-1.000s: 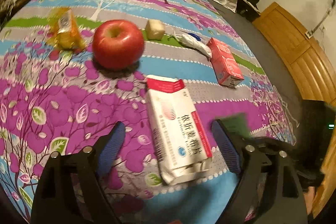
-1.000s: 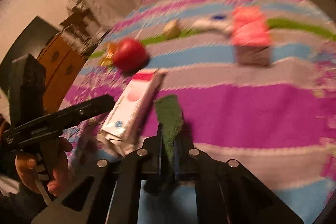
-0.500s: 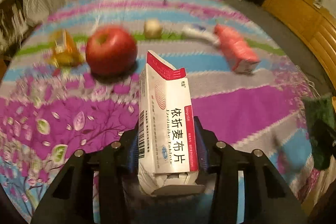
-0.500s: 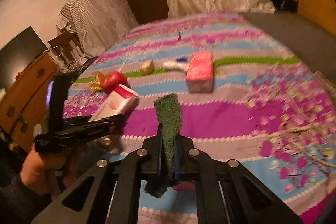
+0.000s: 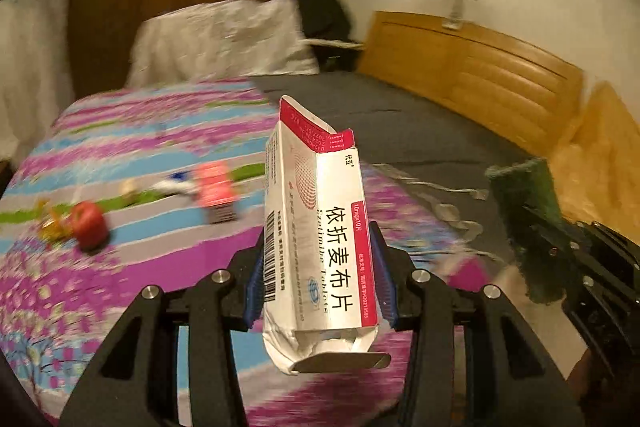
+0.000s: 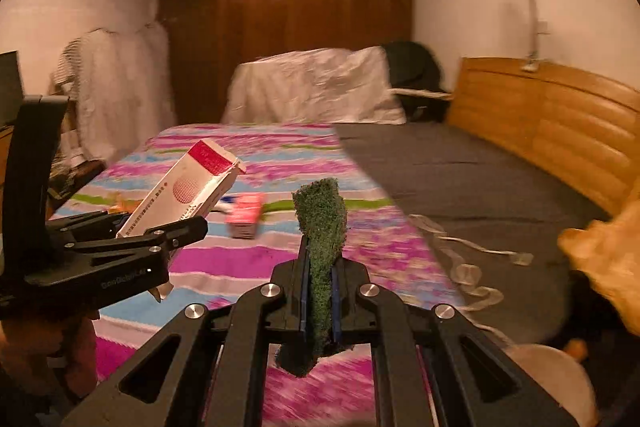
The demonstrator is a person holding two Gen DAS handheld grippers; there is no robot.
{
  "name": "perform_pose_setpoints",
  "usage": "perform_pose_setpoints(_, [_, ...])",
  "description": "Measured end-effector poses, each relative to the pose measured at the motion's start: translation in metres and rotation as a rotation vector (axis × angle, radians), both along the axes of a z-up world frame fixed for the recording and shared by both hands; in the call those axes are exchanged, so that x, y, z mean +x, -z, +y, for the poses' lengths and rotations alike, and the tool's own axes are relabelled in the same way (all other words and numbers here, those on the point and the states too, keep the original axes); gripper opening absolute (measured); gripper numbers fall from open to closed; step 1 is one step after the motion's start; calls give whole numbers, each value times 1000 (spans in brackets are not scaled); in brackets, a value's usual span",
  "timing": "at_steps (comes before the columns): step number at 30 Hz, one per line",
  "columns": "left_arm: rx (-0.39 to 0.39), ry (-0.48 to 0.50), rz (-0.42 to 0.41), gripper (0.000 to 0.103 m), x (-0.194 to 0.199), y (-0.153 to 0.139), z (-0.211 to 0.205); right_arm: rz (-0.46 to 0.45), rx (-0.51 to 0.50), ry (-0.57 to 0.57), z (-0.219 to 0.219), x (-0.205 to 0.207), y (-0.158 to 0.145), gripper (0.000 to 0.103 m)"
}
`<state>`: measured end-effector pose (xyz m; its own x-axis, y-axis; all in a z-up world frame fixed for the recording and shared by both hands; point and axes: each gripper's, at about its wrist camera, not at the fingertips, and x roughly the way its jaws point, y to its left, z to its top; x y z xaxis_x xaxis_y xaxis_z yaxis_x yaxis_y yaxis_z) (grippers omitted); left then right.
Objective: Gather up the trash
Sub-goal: 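Carry the scouring pad and white medicine box to the bucket and release both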
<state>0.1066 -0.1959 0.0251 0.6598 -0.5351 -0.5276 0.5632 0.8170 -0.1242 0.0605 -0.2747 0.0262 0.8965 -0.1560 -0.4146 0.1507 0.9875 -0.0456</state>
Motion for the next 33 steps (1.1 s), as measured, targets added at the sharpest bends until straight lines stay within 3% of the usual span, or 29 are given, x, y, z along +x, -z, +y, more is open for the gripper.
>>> perform_pose_setpoints(7, [-22,220,7,43,-53,-5,-84,27,-23,213,-79,-94,-19,9])
perform_pose_setpoints(10, [-14,302,58,43,-67,3,-116,72,-11,283,-111,-123,-17,9])
perform_pose_setpoints(17, [112,457,248,44,-89,55,-177,268,117,364,-187,-156,35,10])
perform_pose_setpoints(20, [165,482,317,44,-92,79,-186,335,194,364,-204,-161,65,10])
perform_pose_setpoints(24, [228,480,332,44,-98,103,-198,372,246,376,-215,-170,93,10])
perform_pose_setpoints(33, [267,456,278,44,-102,104,-205,385,247,384,-211,-157,108,10])
